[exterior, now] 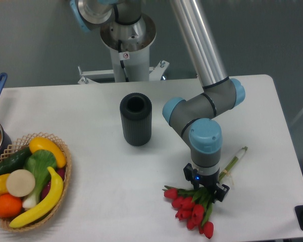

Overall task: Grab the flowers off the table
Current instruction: 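Lower the gripper onto the tulip stems and close it around them, then lift the grasped tulips up off the table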

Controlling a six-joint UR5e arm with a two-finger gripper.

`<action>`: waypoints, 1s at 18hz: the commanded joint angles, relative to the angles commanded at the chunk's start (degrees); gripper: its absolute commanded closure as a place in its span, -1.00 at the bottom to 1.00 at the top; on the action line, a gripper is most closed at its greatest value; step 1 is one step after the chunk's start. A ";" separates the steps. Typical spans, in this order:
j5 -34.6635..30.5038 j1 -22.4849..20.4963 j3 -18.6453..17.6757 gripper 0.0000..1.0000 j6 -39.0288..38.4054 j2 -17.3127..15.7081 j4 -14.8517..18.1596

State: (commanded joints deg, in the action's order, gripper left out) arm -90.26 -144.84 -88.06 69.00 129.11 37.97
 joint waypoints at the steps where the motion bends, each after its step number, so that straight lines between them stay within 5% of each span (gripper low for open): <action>1: -0.26 0.00 0.00 0.36 0.00 -0.09 0.00; 5: -2.28 0.00 -0.09 0.65 0.26 -1.84 0.17; 18: -2.64 -3.69 1.14 0.57 2.02 -6.77 2.71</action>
State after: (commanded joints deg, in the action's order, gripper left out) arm -92.90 -148.53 -86.93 71.02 122.35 40.68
